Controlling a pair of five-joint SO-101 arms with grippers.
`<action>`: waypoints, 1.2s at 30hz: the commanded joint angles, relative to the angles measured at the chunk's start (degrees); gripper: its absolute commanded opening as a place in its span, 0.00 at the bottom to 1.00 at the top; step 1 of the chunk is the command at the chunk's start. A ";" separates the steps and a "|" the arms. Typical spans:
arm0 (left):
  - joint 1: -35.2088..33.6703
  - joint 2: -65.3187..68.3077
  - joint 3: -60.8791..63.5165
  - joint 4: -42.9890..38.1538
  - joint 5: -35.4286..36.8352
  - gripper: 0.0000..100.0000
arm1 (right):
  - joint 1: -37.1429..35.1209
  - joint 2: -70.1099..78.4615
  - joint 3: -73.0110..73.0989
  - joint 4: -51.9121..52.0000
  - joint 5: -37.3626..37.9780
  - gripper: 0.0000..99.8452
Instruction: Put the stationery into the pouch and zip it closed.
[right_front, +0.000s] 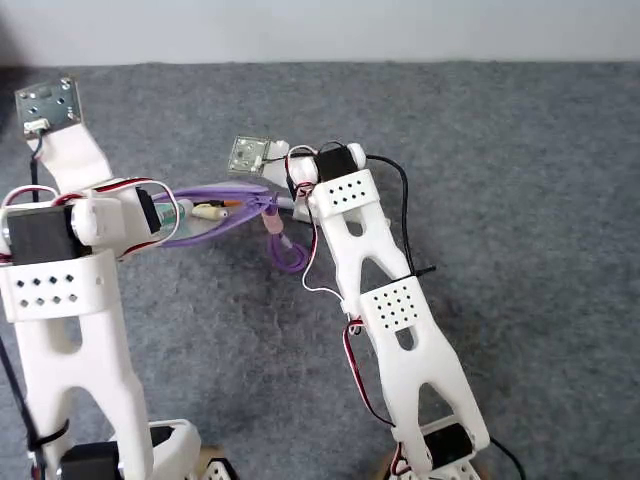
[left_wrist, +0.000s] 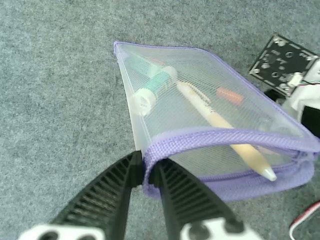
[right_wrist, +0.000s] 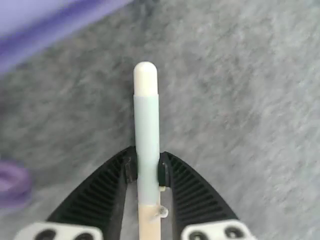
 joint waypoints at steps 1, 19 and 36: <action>0.26 -0.70 -2.59 -0.62 0.00 0.01 | 0.04 -4.53 -2.90 8.22 -4.84 0.01; 0.26 -0.70 -2.59 -0.62 0.00 0.01 | 5.76 -2.59 -2.64 8.48 -12.92 0.22; 0.26 -0.26 -2.51 -0.09 0.00 0.01 | 3.56 3.82 -2.99 0.31 -11.43 0.09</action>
